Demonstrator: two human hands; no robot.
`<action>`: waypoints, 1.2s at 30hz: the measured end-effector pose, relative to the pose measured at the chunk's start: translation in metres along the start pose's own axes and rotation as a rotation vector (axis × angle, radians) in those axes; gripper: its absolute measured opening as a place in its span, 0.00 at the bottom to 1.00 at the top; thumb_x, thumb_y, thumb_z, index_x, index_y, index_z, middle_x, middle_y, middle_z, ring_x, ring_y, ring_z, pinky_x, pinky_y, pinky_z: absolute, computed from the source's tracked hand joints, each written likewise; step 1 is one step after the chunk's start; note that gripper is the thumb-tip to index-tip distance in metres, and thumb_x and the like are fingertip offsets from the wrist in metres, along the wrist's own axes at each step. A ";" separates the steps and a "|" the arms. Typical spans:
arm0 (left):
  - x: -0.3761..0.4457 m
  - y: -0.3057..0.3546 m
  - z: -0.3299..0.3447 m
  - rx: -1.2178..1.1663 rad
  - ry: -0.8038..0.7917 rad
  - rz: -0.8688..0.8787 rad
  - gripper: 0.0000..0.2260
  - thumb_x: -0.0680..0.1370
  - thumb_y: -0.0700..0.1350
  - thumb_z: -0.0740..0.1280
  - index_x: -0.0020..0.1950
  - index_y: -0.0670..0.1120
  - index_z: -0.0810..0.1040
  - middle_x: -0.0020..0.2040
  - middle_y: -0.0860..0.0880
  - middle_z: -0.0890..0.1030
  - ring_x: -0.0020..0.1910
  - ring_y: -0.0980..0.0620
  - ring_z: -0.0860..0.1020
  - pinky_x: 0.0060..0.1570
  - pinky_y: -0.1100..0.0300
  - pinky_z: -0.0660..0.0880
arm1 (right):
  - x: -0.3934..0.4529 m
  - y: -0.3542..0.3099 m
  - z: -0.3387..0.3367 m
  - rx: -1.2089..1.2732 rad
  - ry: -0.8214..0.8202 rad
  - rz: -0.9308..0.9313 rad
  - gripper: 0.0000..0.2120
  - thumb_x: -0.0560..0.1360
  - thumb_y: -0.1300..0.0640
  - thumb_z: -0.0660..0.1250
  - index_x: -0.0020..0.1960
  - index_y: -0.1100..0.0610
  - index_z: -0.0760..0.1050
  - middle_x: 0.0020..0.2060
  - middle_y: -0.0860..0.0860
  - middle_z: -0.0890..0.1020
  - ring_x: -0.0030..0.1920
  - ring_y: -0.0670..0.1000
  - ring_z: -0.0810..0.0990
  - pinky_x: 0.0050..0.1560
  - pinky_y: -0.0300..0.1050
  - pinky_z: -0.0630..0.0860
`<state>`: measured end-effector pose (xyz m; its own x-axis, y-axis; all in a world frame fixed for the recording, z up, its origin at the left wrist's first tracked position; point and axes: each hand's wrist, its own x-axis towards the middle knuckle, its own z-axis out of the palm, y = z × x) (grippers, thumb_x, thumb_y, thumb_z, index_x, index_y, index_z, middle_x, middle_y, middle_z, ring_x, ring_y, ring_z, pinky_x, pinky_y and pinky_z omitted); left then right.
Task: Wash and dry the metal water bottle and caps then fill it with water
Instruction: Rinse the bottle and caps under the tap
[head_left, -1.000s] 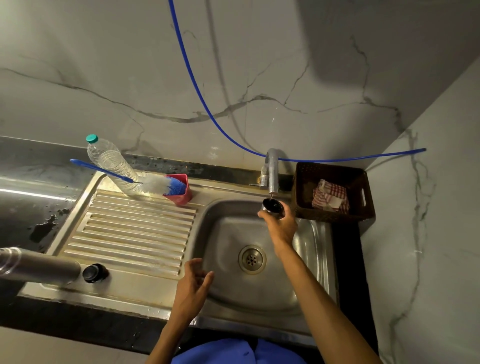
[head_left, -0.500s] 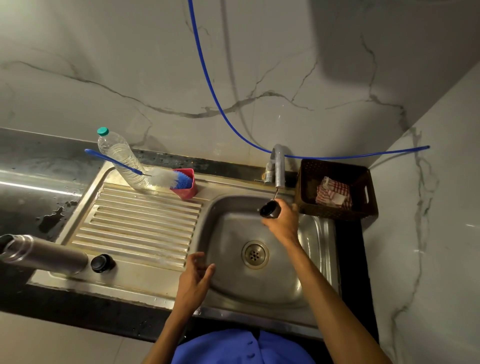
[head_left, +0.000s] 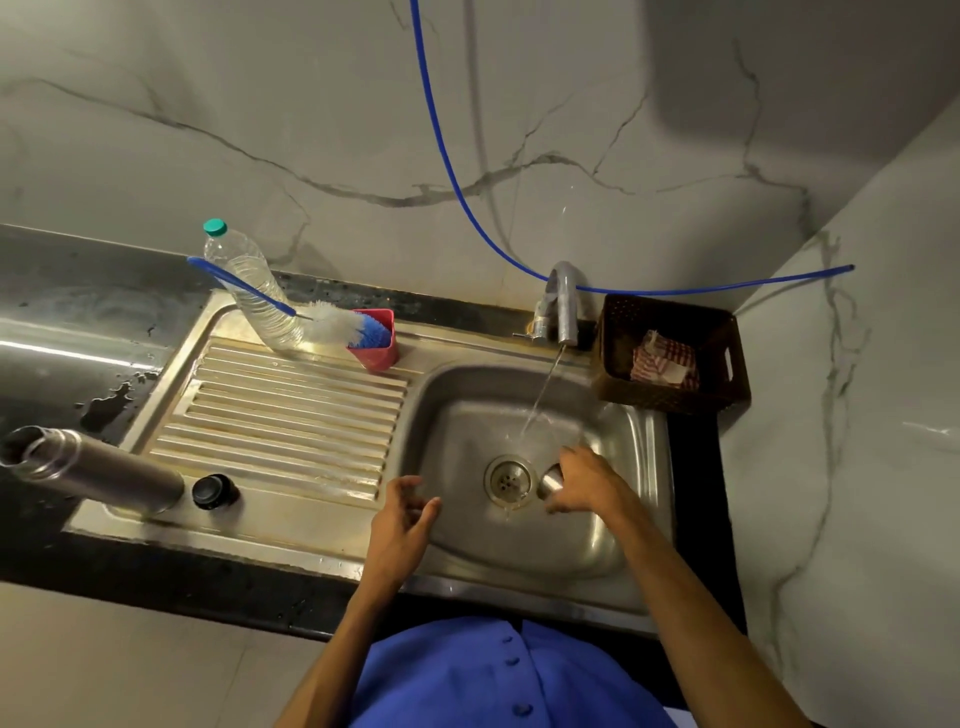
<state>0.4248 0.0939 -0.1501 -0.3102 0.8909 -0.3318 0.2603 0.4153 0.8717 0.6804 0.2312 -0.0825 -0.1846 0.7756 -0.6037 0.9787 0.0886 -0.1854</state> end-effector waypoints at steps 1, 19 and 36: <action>-0.001 -0.002 -0.003 0.000 0.003 0.001 0.17 0.81 0.48 0.71 0.69 0.50 0.72 0.50 0.51 0.84 0.49 0.57 0.84 0.46 0.64 0.80 | -0.002 0.002 0.010 0.040 0.003 0.051 0.40 0.59 0.48 0.84 0.65 0.56 0.70 0.59 0.53 0.76 0.56 0.56 0.79 0.48 0.47 0.79; -0.039 -0.044 -0.079 -0.106 0.147 -0.067 0.13 0.82 0.49 0.71 0.65 0.50 0.75 0.51 0.50 0.85 0.49 0.58 0.84 0.46 0.64 0.81 | -0.018 -0.088 0.044 0.259 0.098 0.084 0.28 0.64 0.41 0.76 0.61 0.48 0.76 0.57 0.54 0.76 0.53 0.56 0.79 0.48 0.44 0.74; -0.023 -0.108 -0.297 -0.133 0.268 -0.165 0.06 0.82 0.47 0.71 0.58 0.51 0.80 0.51 0.52 0.85 0.52 0.52 0.84 0.57 0.46 0.82 | -0.012 -0.364 0.104 0.035 0.131 -0.352 0.28 0.67 0.46 0.74 0.64 0.49 0.71 0.61 0.51 0.70 0.61 0.53 0.72 0.55 0.48 0.76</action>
<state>0.1318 -0.0263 -0.1296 -0.5720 0.7265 -0.3807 0.0708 0.5061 0.8595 0.3167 0.1243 -0.0885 -0.4937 0.7752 -0.3942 0.8533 0.3446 -0.3912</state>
